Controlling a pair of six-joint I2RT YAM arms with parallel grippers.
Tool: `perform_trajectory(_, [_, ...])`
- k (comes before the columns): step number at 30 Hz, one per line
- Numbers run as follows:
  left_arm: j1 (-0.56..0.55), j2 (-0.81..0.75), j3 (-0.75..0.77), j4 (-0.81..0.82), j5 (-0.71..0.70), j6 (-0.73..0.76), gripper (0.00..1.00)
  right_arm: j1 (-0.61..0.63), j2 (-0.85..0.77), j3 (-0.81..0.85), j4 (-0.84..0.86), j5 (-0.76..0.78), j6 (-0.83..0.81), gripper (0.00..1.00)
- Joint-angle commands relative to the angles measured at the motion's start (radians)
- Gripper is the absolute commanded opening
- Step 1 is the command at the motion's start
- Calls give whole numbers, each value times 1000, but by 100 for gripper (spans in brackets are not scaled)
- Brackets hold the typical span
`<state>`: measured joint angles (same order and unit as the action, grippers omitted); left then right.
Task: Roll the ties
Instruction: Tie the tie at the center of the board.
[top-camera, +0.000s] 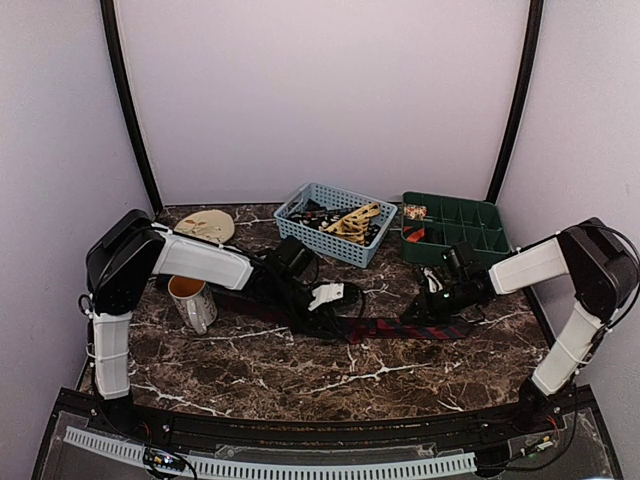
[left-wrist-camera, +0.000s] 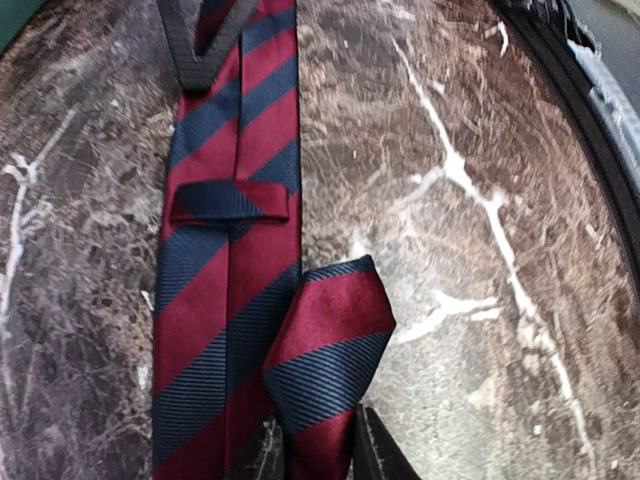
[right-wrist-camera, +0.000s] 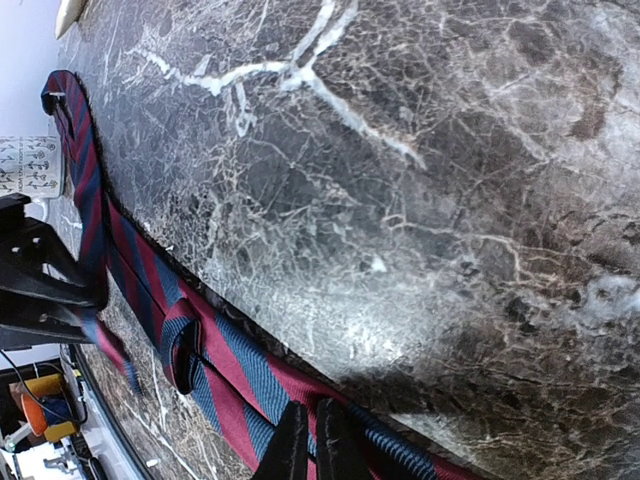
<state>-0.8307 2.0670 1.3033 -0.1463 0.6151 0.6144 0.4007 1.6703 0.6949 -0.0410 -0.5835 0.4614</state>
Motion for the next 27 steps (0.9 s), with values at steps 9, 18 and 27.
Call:
perform_trajectory(9, [-2,-110,-33,99,-111,-199,19,8,-6,-48,1,36,-30,4])
perform_trajectory(18, [-56,-68,-17,35,-276,-308,14,7,-21,-50,1,31,-25,4])
perform_trajectory(27, [-94,12,41,0,-310,-414,11,8,-21,-66,15,24,-19,4])
